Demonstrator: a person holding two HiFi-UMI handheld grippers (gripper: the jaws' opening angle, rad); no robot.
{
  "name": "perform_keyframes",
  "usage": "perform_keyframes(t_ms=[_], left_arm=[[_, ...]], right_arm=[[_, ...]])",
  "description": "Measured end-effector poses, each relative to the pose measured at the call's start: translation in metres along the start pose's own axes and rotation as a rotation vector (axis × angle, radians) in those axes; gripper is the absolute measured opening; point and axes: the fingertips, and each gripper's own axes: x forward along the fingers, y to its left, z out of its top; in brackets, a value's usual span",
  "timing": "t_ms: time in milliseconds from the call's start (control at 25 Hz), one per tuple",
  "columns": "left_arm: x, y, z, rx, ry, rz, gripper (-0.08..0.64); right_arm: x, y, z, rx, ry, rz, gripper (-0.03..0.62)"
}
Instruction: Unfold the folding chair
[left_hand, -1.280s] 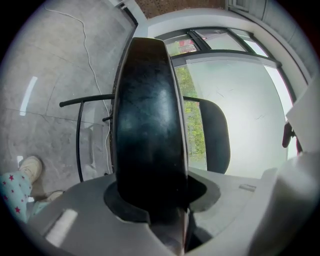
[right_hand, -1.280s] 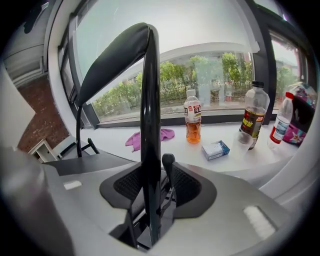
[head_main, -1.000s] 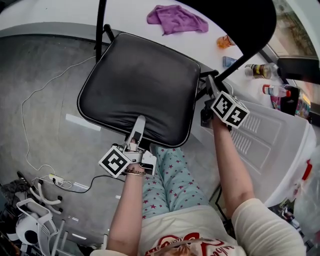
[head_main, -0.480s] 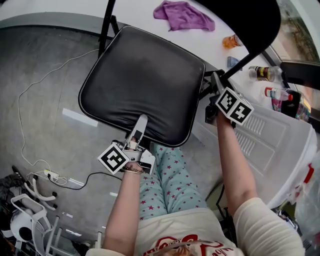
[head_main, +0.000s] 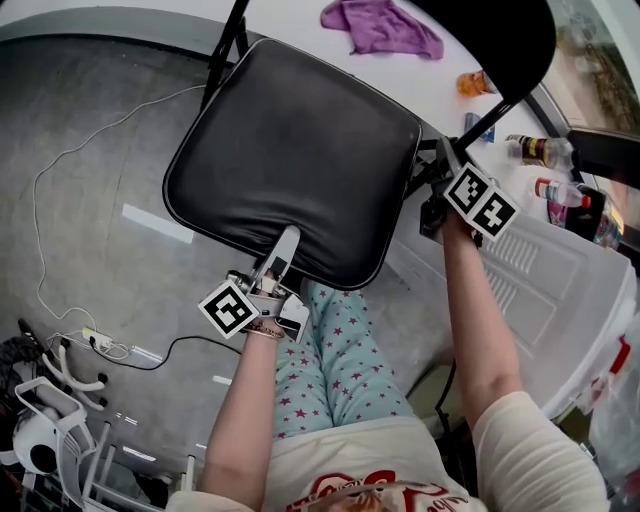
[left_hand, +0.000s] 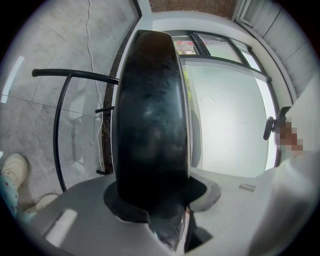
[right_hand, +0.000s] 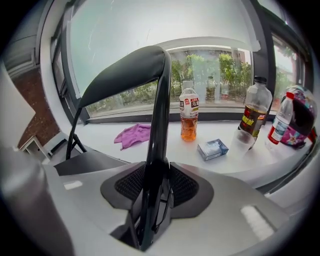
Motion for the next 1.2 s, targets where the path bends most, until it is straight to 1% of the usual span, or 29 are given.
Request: perform_keyframes(t_ms=[200,400,600,720,920,1080,1200], left_arm=[[-0.001,0.003,0.0,0.005,0.023,0.004,0.183],[-0.004,0.006,-0.001,0.007,0.025,-0.001,0.176],[-0.014,0.015,-0.001,0.006,0.022,-0.011,0.176],[-0.02,0.023,-0.004,0.007,0.019,-0.02,0.178],[-0.032,0.032,-0.007,0.032,0.013,-0.061,0.176],[-0.041,0.04,-0.009,0.035,0.007,-0.095,0.175],[-0.049,0.047,-0.01,0.034,0.001,-0.121,0.175]], right_arm=[[-0.001,0.0,0.001,-0.002,-0.016,-0.025,0.163],[-0.004,-0.001,-0.001,0.009,-0.036,-0.03,0.16],[-0.011,0.005,-0.009,-0.013,-0.037,-0.042,0.16],[-0.017,0.005,-0.015,-0.015,-0.055,-0.038,0.16],[-0.026,0.007,-0.027,-0.017,-0.08,-0.023,0.163],[-0.036,0.008,-0.036,-0.007,-0.115,-0.017,0.163],[-0.041,0.012,-0.043,-0.02,-0.135,-0.003,0.166]])
